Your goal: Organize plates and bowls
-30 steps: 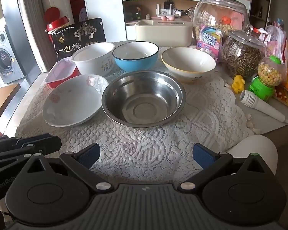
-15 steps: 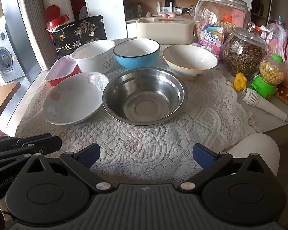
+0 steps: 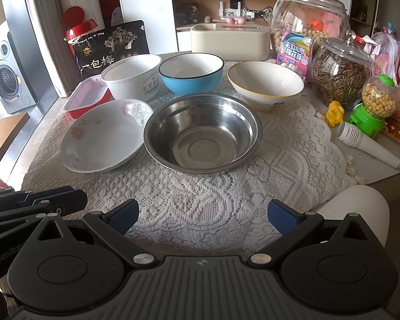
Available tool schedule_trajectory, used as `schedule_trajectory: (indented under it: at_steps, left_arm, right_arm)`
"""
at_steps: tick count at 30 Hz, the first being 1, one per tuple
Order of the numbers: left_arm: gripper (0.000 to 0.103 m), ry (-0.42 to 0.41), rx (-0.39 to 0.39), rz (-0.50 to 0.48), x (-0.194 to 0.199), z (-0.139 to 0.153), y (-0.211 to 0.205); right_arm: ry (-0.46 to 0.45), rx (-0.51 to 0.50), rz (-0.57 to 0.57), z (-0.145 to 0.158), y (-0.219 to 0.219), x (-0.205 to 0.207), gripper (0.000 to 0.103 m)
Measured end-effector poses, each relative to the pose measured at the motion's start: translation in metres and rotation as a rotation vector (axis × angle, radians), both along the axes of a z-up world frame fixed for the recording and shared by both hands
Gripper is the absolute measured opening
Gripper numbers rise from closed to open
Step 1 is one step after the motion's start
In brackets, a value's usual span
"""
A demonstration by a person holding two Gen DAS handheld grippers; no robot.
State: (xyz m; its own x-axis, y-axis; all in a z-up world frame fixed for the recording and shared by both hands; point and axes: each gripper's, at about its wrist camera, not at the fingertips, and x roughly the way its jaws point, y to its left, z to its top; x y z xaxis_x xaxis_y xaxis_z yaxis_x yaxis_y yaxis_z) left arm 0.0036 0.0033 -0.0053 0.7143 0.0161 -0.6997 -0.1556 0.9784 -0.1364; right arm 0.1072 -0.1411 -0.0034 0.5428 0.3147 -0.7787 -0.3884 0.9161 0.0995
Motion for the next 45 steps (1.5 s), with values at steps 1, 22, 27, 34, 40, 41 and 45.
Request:
schedule_trajectory:
  at_steps: [1, 22, 27, 34, 40, 41, 45]
  left_arm:
    - [0.014, 0.001, 0.0, 0.0, 0.0001, -0.0001, 0.0]
    - [0.014, 0.0, 0.001, -0.001, -0.0003, -0.0003, -0.0001]
    - [0.014, 0.0, 0.001, -0.001, -0.0001, -0.0003, 0.0001]
    - [0.014, 0.0, 0.001, -0.001, 0.0, -0.0002, 0.0001]
    - [0.014, 0.0, 0.001, -0.001, 0.0001, -0.0001, 0.0001]
    - [0.014, 0.0, 0.001, -0.001, 0.0001, -0.0001, 0.0002]
    - [0.014, 0.0, 0.0, 0.003, -0.0004, -0.0007, 0.0018]
  right_arm:
    - [0.0, 0.0, 0.0, 0.0, 0.0, 0.0, 0.103]
    - [0.005, 0.009, 0.001, -0.0004, -0.0003, -0.0019, 0.103]
    - [0.006, 0.009, 0.001, -0.0003, 0.0001, -0.0017, 0.103]
    - [0.007, 0.01, 0.001, -0.0006, 0.0004, -0.0025, 0.103]
    - [0.009, 0.011, 0.001, -0.0006, 0.0007, -0.0027, 0.103]
    - [0.008, 0.011, 0.001, -0.0005, 0.0008, -0.0029, 0.103]
    - [0.009, 0.017, 0.005, -0.0008, 0.0014, -0.0034, 0.103]
